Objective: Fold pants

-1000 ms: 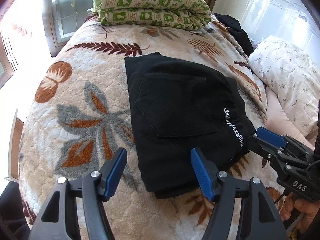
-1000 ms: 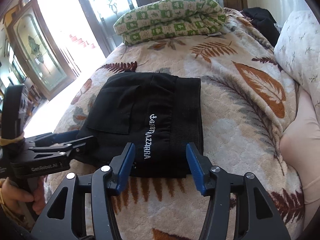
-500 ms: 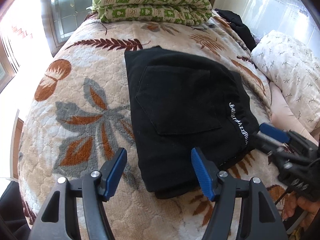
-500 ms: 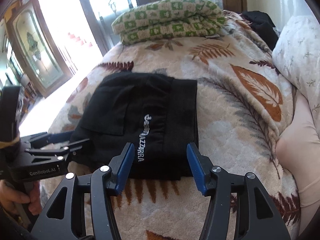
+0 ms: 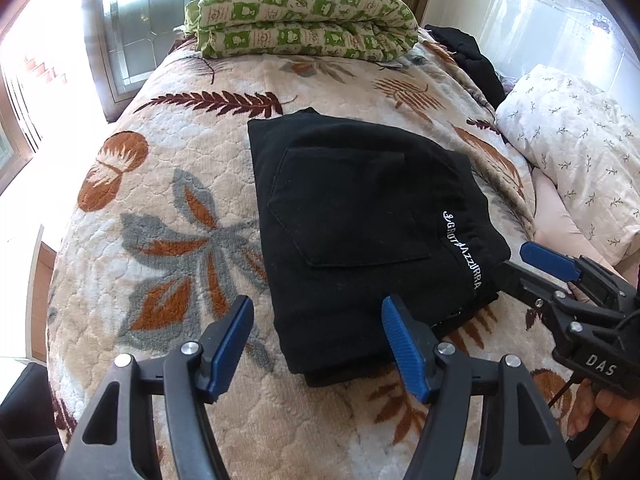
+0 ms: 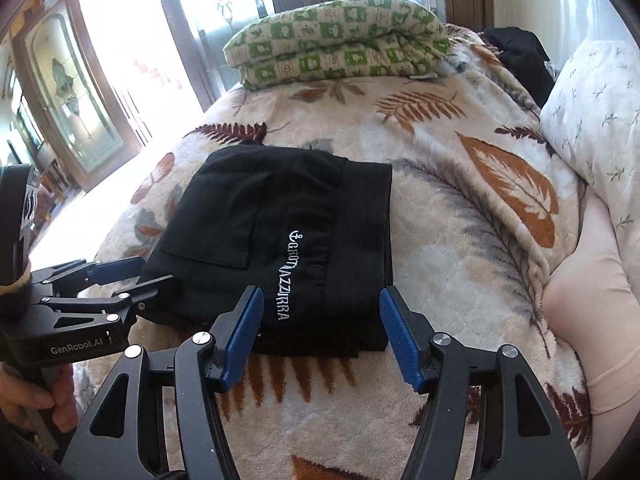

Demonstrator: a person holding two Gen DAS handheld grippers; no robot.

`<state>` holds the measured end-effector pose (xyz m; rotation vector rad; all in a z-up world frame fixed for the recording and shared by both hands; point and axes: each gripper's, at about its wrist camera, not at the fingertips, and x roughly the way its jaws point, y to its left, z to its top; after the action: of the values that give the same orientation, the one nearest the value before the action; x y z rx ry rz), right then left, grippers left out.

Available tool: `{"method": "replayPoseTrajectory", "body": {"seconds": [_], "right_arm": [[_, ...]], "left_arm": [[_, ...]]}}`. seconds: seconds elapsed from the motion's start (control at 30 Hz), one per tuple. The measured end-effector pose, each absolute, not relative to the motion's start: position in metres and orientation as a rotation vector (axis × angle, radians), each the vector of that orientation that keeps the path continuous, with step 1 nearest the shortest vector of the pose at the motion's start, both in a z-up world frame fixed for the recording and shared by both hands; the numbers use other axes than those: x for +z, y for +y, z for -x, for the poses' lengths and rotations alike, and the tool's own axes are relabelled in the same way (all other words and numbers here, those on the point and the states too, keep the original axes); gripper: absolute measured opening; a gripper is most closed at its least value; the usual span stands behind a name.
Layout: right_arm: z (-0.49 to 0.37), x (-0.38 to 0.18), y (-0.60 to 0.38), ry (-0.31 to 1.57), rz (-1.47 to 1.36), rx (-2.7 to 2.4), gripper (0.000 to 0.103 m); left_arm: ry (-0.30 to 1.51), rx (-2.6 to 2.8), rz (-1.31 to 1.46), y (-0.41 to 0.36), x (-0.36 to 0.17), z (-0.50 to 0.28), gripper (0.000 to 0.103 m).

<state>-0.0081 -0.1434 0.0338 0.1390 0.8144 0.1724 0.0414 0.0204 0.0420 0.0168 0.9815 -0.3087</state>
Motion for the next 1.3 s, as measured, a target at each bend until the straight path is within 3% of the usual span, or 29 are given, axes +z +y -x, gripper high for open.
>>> {"method": "replayPoseTrajectory", "body": {"seconds": [0.1, 0.17, 0.2, 0.3, 0.5, 0.7, 0.83, 1.1, 1.27, 1.3], "right_arm": [[0.003, 0.031, -0.149, 0.83, -0.16, 0.178, 0.061], [-0.002, 0.03, -0.156, 0.834, -0.199, 0.186, 0.076], [-0.005, 0.03, -0.162, 0.833, -0.23, 0.192, 0.078], [-0.013, 0.023, -0.182, 0.841, -0.349, 0.2, 0.079], [-0.026, -0.008, -0.218, 0.864, -0.644, 0.257, 0.079], [-0.035, -0.017, -0.226, 0.84, -0.749, 0.338, 0.081], [-0.049, -0.02, -0.219, 0.857, -0.757, 0.411, 0.075], [-0.088, -0.02, -0.205, 0.871, -0.672, 0.511, 0.075], [-0.086, -0.02, -0.202, 0.883, -0.587, 0.474, 0.047], [-0.083, -0.02, -0.202, 0.88, -0.602, 0.469, 0.044]], "left_arm": [[0.969, -0.318, 0.007, 0.026, 0.05, -0.043, 0.069], [0.955, -0.317, 0.041, 0.033, 0.058, -0.048, 0.07], [0.952, -0.316, 0.063, 0.037, 0.061, -0.053, 0.074], [0.953, -0.293, 0.131, 0.054, 0.065, -0.067, 0.085], [1.024, -0.307, 0.247, 0.066, 0.05, -0.095, 0.085], [1.078, -0.341, 0.25, 0.051, 0.032, -0.111, 0.085], [1.103, -0.357, 0.252, 0.048, 0.023, -0.116, 0.085], [1.112, -0.379, 0.22, 0.043, 0.017, -0.131, 0.088], [1.104, -0.355, 0.179, 0.033, 0.017, -0.134, 0.089], [1.097, -0.354, 0.171, 0.031, 0.017, -0.133, 0.084]]}}
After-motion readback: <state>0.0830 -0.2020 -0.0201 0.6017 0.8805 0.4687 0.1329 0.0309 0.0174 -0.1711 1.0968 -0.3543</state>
